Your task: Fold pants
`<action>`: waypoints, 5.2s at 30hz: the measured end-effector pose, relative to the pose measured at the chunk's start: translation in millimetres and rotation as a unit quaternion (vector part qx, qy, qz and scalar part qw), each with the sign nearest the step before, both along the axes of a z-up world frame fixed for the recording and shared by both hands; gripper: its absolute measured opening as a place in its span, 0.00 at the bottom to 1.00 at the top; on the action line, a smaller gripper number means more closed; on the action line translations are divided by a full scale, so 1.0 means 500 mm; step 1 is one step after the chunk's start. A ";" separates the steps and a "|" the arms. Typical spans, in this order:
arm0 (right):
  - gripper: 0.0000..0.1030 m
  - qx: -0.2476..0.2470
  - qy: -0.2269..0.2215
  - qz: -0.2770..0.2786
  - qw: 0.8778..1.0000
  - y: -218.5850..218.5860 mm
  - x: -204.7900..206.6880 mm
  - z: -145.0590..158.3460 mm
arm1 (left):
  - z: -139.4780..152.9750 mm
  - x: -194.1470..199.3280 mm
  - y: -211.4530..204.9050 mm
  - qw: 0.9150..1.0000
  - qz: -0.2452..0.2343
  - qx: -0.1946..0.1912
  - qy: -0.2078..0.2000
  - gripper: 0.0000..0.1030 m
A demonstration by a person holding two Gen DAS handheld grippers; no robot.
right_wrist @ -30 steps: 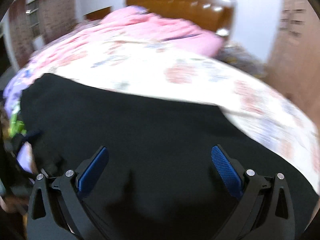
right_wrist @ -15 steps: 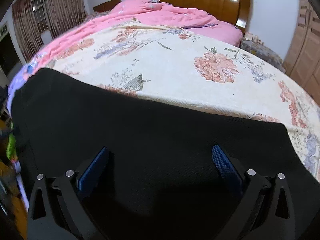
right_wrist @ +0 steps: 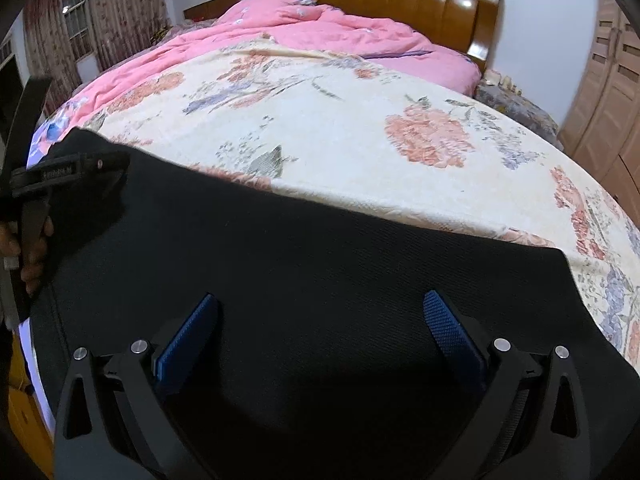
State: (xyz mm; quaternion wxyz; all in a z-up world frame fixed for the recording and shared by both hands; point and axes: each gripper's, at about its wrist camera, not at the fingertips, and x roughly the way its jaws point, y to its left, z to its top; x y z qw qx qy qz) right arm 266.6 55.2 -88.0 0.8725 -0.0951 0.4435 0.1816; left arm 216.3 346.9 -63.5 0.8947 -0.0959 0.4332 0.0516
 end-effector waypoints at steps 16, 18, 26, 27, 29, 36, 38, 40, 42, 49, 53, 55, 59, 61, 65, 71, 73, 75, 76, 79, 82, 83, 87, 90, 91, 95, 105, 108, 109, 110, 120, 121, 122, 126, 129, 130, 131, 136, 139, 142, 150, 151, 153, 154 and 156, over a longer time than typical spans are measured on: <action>0.96 0.001 -0.005 -0.127 0.992 -0.147 -0.027 0.045 | -0.003 0.013 -0.001 1.000 0.008 0.003 0.005 0.99; 0.96 -0.003 0.008 -0.116 0.993 -0.192 -0.077 0.053 | -0.003 0.013 0.000 1.000 0.008 0.003 0.004 0.99; 0.96 -0.033 0.008 -0.128 0.991 -0.315 -0.237 0.017 | -0.004 0.016 0.007 1.000 0.010 -0.002 0.003 0.99; 0.96 -0.029 0.003 -0.124 0.992 -0.326 -0.262 0.020 | -0.004 0.016 0.006 1.000 0.010 -0.001 0.003 0.99; 0.96 -0.017 0.019 -0.114 0.993 -0.346 -0.289 0.010 | -0.004 0.016 0.006 1.000 0.011 -0.001 0.003 0.99; 0.96 0.033 0.020 -0.093 0.995 -0.434 -0.381 0.022 | -0.004 0.016 0.006 1.000 0.011 0.001 0.003 0.99; 0.96 0.039 0.016 -0.096 0.994 -0.444 -0.398 0.039 | -0.004 0.017 0.007 1.000 0.011 0.000 0.003 0.99; 0.96 0.074 -0.002 -0.103 0.992 -0.462 -0.404 0.065 | -0.004 0.017 0.006 1.000 0.011 -0.001 0.003 0.99; 0.96 0.082 -0.024 -0.129 0.988 -0.482 -0.383 0.080 | -0.003 0.015 0.003 1.000 0.012 0.000 0.002 0.99; 0.96 0.016 0.020 -0.153 0.988 -0.506 -0.310 0.010 | -0.003 0.014 0.006 1.000 0.012 0.002 0.001 0.99; 0.96 0.015 0.038 -0.166 0.985 -0.523 -0.344 0.033 | -0.008 0.015 0.005 1.000 0.013 -0.005 0.000 0.99; 0.96 -0.020 0.031 -0.183 0.982 -0.505 -0.340 0.053 | -0.009 0.015 0.003 1.000 0.014 -0.003 0.000 0.99; 0.96 0.013 0.002 -0.164 0.986 -0.475 -0.293 0.084 | -0.007 0.014 0.006 1.000 0.014 -0.004 -0.002 0.99; 0.96 0.001 0.037 -0.171 0.985 -0.473 -0.241 0.043 | -0.007 0.014 0.005 1.000 0.014 -0.004 -0.003 0.99; 0.96 -0.008 0.028 -0.187 0.982 -0.477 -0.255 0.016 | -0.005 0.013 0.005 1.000 0.014 -0.005 -0.004 0.99; 0.96 -0.060 0.010 -0.201 0.978 -0.402 -0.269 0.079 | 0.040 -0.065 -0.025 0.997 0.024 0.038 -0.067 0.98; 0.96 -0.037 -0.014 -0.134 0.990 -0.311 -0.258 0.122 | 0.050 -0.139 -0.025 0.995 0.015 0.004 -0.100 0.98; 0.96 -0.021 -0.037 -0.077 0.996 -0.216 -0.252 0.148 | 0.039 -0.211 -0.009 0.994 0.049 -0.005 -0.096 0.98; 0.96 -0.017 -0.038 -0.052 0.998 -0.172 -0.247 0.154 | 0.036 -0.242 -0.003 0.993 0.062 -0.009 -0.102 0.98; 0.96 -0.022 -0.055 0.060 0.996 0.023 -0.234 0.166 | 0.033 -0.392 0.039 0.983 0.115 0.002 -0.144 0.98; 0.96 -0.017 -0.070 0.176 0.982 0.211 -0.252 0.158 | 0.037 -0.509 0.104 0.972 0.178 0.026 -0.151 0.98; 0.96 -0.017 -0.065 0.216 0.974 0.280 -0.263 0.146 | 0.040 -0.543 0.133 0.967 0.204 0.037 -0.147 0.98; 0.89 -0.047 -0.063 0.307 0.949 0.489 -0.300 0.105 | 0.048 -0.621 0.212 0.957 0.251 0.016 -0.141 0.98; 0.70 -0.078 -0.064 0.324 0.941 0.560 -0.295 0.080 | 0.045 -0.642 0.232 0.958 0.254 0.004 -0.131 0.98; 0.69 -0.085 -0.060 0.326 0.940 0.578 -0.281 0.070 | 0.042 -0.642 0.232 0.960 0.249 0.000 -0.128 0.98; 0.69 -0.110 -0.055 0.327 0.937 0.623 -0.247 0.051 | 0.018 -0.628 0.216 0.966 0.224 -0.040 -0.121 0.98; 0.26 0.029 -0.031 0.311 0.949 0.589 -0.170 0.065 | 0.018 -0.562 0.236 0.948 0.179 -0.209 -0.161 0.98; 0.23 0.073 -0.038 0.296 0.952 0.554 -0.162 0.080 | 0.039 -0.503 0.267 0.926 0.139 -0.295 -0.189 0.98; 0.23 0.076 -0.039 0.295 0.952 0.551 -0.164 0.081 | 0.046 -0.470 0.275 0.920 0.118 -0.319 -0.194 0.98; 0.23 0.077 -0.039 0.296 0.951 0.551 -0.166 0.081 | 0.050 -0.441 0.278 0.916 0.104 -0.335 -0.193 0.98; 0.19 0.094 -0.032 0.303 0.948 0.549 -0.177 0.086 | -0.003 -0.228 0.318 0.909 0.120 -0.378 -0.130 0.84; 0.19 0.096 -0.023 0.306 0.947 0.548 -0.176 0.087 | -0.009 -0.222 0.317 0.908 0.118 -0.380 -0.131 0.72; 0.21 0.099 -0.009 0.309 0.946 0.547 -0.174 0.087 | -0.013 -0.212 0.314 0.914 0.121 -0.367 -0.123 0.62; 0.91 0.126 0.020 0.286 0.950 0.489 -0.174 0.113 | -0.024 -0.212 0.321 0.927 0.120 -0.333 -0.124 0.41; 0.93 0.148 0.001 0.249 0.957 0.392 -0.185 0.136 | 0.002 -0.236 0.309 0.941 0.101 -0.291 -0.140 0.38; 0.93 0.129 0.008 0.225 0.966 0.364 -0.180 0.129 | 0.027 -0.248 0.293 0.947 0.090 -0.269 -0.154 0.38; 0.93 0.103 0.024 0.196 0.975 0.330 -0.172 0.114 | 0.051 -0.254 0.277 0.950 0.079 -0.250 -0.167 0.38; 0.95 0.000 0.082 0.134 0.988 0.256 -0.158 0.018 | 0.205 -0.271 0.150 0.963 0.021 -0.144 -0.229 0.38; 0.95 0.015 0.057 0.150 0.987 0.252 -0.172 0.019 | 0.275 -0.269 0.044 0.964 -0.028 -0.088 -0.248 0.38; 0.91 0.129 0.070 0.098 0.984 0.146 -0.161 0.072 | 0.324 -0.277 -0.102 0.961 -0.093 -0.018 -0.261 0.38; 0.93 0.331 -0.040 -0.160 0.929 -0.382 -0.255 0.162 | 0.218 -0.295 -0.516 0.932 -0.289 0.040 -0.214 0.36; 0.93 0.348 -0.037 -0.170 0.921 -0.411 -0.270 0.154 | 0.186 -0.289 -0.557 0.930 -0.308 0.047 -0.193 0.36; 0.94 0.373 -0.023 -0.192 0.908 -0.463 -0.296 0.128 | 0.104 -0.274 -0.638 0.924 -0.350 0.067 -0.135 0.39; 0.94 0.383 -0.012 -0.201 0.902 -0.484 -0.306 0.109 | 0.076 -0.272 -0.661 0.919 -0.368 0.074 -0.119 0.49; 0.94 0.399 0.008 -0.208 0.893 -0.522 -0.305 0.084 | 0.053 -0.301 -0.690 0.907 -0.385 0.112 -0.128 0.71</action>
